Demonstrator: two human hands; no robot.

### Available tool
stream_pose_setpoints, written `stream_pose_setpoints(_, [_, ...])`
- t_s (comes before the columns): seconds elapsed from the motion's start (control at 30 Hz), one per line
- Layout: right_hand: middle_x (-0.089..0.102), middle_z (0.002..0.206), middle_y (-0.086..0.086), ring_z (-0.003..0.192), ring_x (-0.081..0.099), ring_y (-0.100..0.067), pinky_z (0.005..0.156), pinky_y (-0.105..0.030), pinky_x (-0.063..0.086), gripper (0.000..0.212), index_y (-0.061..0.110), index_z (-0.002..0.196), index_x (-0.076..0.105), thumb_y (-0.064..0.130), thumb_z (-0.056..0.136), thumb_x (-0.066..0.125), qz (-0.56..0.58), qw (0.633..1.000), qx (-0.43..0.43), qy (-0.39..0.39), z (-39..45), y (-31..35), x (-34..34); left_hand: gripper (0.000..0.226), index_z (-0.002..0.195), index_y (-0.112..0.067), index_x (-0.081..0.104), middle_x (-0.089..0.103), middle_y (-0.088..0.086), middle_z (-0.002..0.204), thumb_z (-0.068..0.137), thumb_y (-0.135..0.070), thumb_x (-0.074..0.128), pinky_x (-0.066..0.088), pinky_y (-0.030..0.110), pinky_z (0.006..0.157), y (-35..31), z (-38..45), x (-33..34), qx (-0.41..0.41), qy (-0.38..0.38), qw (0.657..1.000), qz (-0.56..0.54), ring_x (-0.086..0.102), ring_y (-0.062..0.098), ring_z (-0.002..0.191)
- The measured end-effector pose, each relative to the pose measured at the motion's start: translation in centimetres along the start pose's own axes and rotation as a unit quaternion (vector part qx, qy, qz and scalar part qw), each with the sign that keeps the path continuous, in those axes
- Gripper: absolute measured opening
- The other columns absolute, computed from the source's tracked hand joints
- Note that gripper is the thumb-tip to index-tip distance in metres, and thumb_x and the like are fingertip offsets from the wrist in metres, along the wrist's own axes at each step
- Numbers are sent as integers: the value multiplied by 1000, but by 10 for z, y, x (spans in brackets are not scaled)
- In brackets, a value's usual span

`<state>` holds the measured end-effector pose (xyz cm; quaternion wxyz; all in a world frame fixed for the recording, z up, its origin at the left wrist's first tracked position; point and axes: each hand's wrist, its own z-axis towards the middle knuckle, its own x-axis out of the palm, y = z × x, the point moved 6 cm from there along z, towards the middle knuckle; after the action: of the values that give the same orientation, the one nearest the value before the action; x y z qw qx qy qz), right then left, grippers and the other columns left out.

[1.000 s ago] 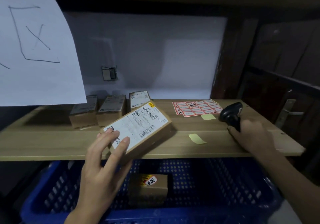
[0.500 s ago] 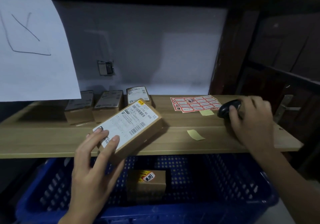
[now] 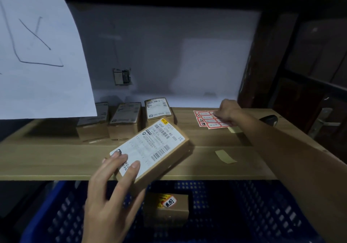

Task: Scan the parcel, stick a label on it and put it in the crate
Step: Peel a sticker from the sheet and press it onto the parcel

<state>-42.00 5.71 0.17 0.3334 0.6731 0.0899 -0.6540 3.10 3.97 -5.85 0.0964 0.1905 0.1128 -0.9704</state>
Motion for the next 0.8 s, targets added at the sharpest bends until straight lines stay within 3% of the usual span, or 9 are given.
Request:
stream_pose_setpoints(0.17, [73, 117, -22, 109, 67, -37, 86, -38, 53, 53, -4, 114, 72, 40, 85, 78, 9, 1000, 23, -17, 11, -8, 10, 60, 133, -11, 61, 54, 18, 143, 78, -15, 86, 40, 52, 126, 3, 0, 0, -15, -14, 1000, -8, 56, 39, 140])
stream_pose_setpoints(0.4, [77, 114, -17, 109, 70, -34, 98, -42, 57, 25, 4, 105, 79, 18, 84, 81, 168, 981, 62, -69, 10, -15, 3, 60, 133, -11, 62, 57, 21, 141, 78, -15, 86, 50, 65, 113, 3, 1, 4, -15, -8, 1000, -23, 58, 42, 139])
stream_pose_setpoints(0.47, [77, 110, -18, 98, 74, -34, 86, -40, 63, 9, 11, 93, 78, 16, 84, 78, 230, 966, 71, -90, 6, -15, 0, 61, 133, -11, 62, 57, 21, 140, 78, -14, 86, 51, 67, 111, 4, 1, 4, -15, -8, 999, -30, 58, 43, 139])
stream_pose_setpoints(0.53, [76, 102, -18, 77, 71, -30, 53, -22, 59, 4, 16, 89, 76, 16, 86, 77, 291, 947, 74, -112, -4, -13, -8, 59, 134, -12, 62, 56, 18, 142, 80, -16, 86, 51, 66, 112, 5, 1, 4, -18, -4, 999, -35, 57, 40, 141])
stream_pose_setpoints(0.6, [74, 97, -17, 67, 68, -24, 44, -17, 47, 10, 14, 96, 78, 17, 86, 78, 358, 922, 72, -132, -18, -8, -18, 56, 135, -14, 61, 55, 13, 144, 84, -22, 81, 49, 63, 115, 6, 2, 5, -22, 8, 999, -39, 56, 37, 142])
stream_pose_setpoints(0.7, [73, 74, -15, 49, 66, -16, 51, -24, 47, 10, 10, 98, 75, 9, 88, 75, 514, 851, 51, -97, -60, 8, -24, 53, 137, -18, 61, 55, 12, 145, 87, -28, 76, 46, 55, 120, 8, 5, 9, -28, 35, 998, -44, 56, 34, 143])
stream_pose_setpoints(0.8, [74, 66, -13, 52, 67, -16, 51, -27, 48, 7, 8, 90, 71, 1, 91, 70, 641, 767, 30, -13, -119, 21, -23, 55, 138, -21, 60, 56, 9, 145, 87, -23, 81, 38, 31, 127, 9, 6, 18, -26, 84, 994, -60, 54, 29, 145])
